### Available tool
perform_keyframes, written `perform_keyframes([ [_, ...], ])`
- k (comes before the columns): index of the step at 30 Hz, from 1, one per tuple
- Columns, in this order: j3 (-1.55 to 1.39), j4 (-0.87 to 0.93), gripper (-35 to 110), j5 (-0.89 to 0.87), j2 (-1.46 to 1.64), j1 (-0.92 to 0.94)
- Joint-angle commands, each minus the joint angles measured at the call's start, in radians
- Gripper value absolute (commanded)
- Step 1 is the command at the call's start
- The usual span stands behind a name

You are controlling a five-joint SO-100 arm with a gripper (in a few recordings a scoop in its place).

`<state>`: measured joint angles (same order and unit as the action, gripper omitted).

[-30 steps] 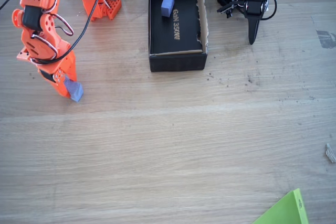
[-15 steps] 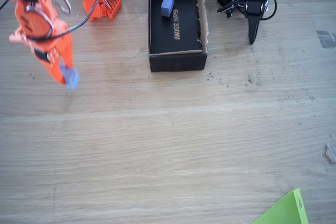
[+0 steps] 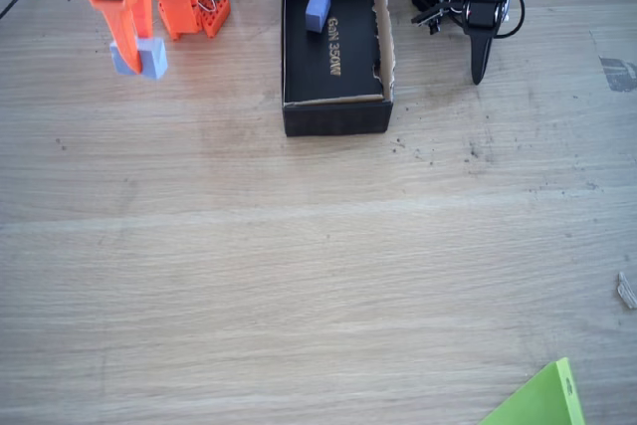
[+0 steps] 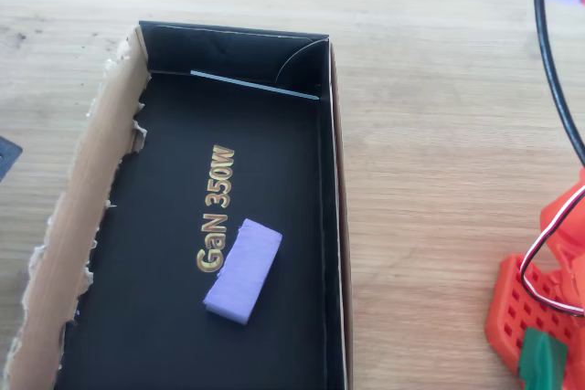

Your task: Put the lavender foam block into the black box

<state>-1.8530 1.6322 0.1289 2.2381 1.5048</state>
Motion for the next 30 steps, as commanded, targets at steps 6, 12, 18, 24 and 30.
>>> perform_keyframes([
  [6, -0.006, 0.017, 0, -0.014, 0.037, -0.066],
  [12, 0.000, 0.034, 0, -0.008, 0.081, -0.172],
  [18, 0.080, 0.089, 0, -0.146, 0.117, -0.548],
  [24, 0.101, 0.057, 0, -0.388, 0.071, -0.927],
  [30, 0.160, -0.106, 0, -0.410, -0.150, -1.101],
])
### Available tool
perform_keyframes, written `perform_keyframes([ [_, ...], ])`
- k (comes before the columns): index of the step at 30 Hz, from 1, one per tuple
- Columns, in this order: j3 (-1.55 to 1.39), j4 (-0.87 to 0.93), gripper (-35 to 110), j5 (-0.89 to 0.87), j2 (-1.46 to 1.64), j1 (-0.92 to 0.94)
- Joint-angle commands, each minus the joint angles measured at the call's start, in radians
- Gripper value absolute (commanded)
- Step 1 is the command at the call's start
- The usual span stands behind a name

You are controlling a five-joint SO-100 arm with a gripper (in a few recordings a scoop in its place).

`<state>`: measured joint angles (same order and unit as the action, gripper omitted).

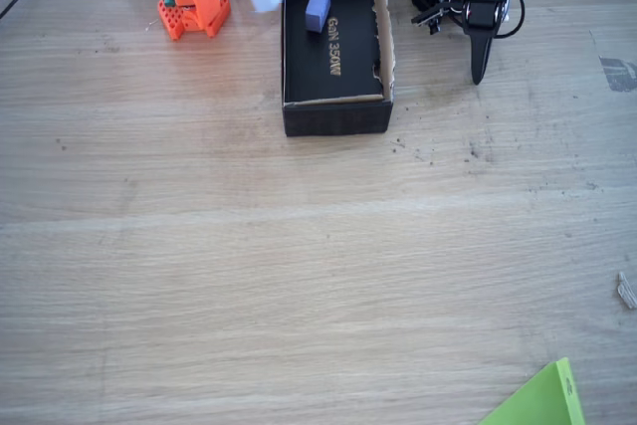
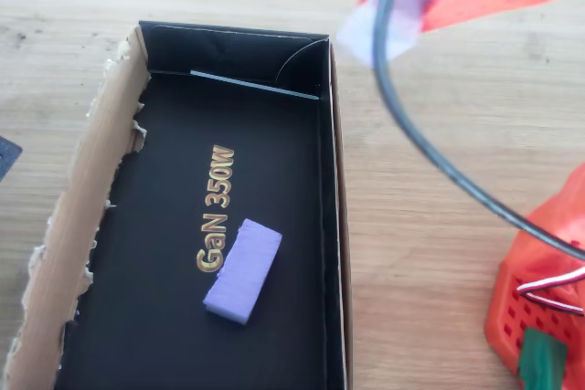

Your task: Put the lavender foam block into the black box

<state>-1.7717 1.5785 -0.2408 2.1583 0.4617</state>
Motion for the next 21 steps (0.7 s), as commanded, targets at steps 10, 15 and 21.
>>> perform_keyframes([
  [10, 0.209, -0.124, 0, -0.109, -0.313, -0.152],
  [15, 0.207, -0.135, 4, -0.084, -0.324, -0.140],
  [21, 0.192, -0.140, 31, -0.032, -0.324, -0.143],
])
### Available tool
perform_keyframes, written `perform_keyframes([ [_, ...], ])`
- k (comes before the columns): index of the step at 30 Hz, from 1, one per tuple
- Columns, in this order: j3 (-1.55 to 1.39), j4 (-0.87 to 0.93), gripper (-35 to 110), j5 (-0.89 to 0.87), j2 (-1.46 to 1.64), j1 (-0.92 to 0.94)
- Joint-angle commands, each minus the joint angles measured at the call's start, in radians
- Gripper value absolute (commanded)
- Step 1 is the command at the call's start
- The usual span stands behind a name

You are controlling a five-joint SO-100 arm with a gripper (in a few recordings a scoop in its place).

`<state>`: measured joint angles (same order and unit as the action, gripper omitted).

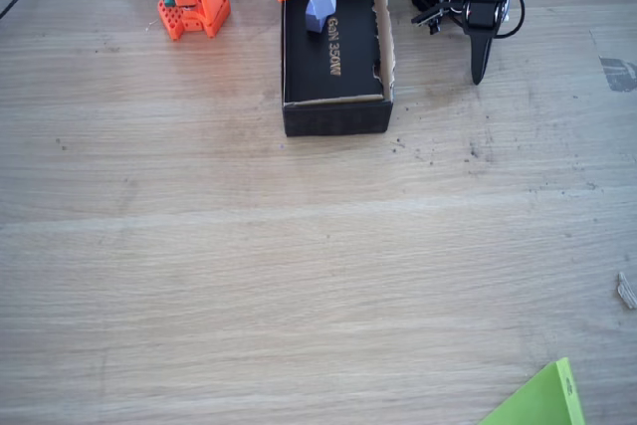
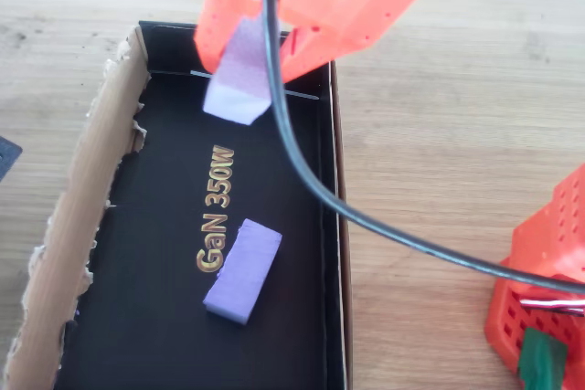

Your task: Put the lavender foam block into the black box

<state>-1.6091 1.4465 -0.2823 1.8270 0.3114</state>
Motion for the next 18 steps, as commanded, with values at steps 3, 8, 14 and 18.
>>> perform_keyframes([
  [3, 0.021, -0.018, 34, -0.006, 0.009, 0.005],
  [8, 0.017, -0.023, 25, -0.029, 0.025, 0.012],
  [14, -0.049, -0.005, 0, -0.069, 0.132, 0.143],
  [18, -0.143, 0.084, 0, -0.215, 0.351, 0.399],
])
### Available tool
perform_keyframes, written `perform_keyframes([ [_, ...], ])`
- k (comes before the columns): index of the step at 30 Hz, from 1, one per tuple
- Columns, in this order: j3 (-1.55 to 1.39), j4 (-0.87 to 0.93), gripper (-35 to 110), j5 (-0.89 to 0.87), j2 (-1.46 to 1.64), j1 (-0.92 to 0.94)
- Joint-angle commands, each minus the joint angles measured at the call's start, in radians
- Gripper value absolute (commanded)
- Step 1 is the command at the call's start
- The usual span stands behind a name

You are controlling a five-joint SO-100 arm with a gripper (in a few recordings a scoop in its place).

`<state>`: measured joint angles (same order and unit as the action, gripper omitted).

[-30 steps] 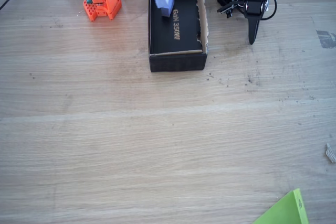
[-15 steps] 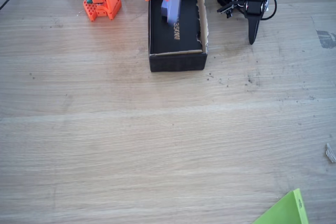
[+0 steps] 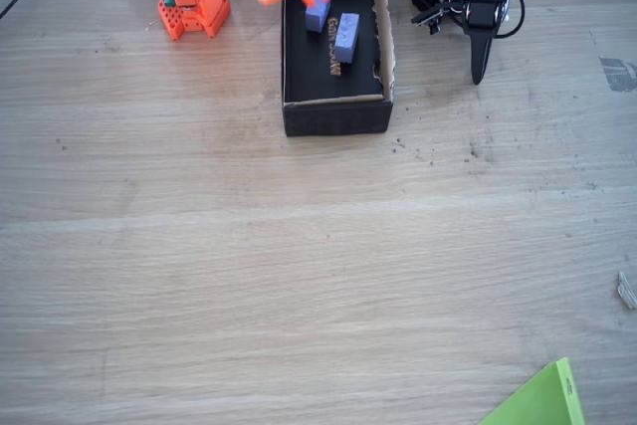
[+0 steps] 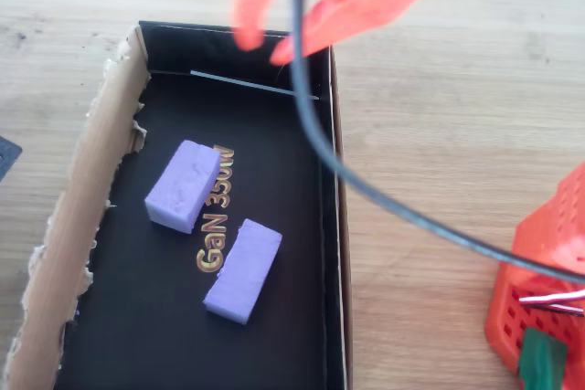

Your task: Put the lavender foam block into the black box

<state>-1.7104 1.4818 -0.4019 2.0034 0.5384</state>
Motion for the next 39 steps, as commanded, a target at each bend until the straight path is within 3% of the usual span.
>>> perform_keyframes([
  [1, -0.071, 0.060, 0, -0.106, 0.239, 0.267],
  [5, -0.210, 0.054, 0, -0.069, 0.423, 0.709],
  [9, -0.316, 0.012, 0, 0.051, 0.515, 0.937],
  [24, -0.742, -0.066, 0, 0.150, 1.035, 1.009],
  [30, -0.838, -0.081, 0, 0.247, 1.035, 1.094],
  [39, -1.009, -0.137, 0, 0.247, 1.009, 1.132],
])
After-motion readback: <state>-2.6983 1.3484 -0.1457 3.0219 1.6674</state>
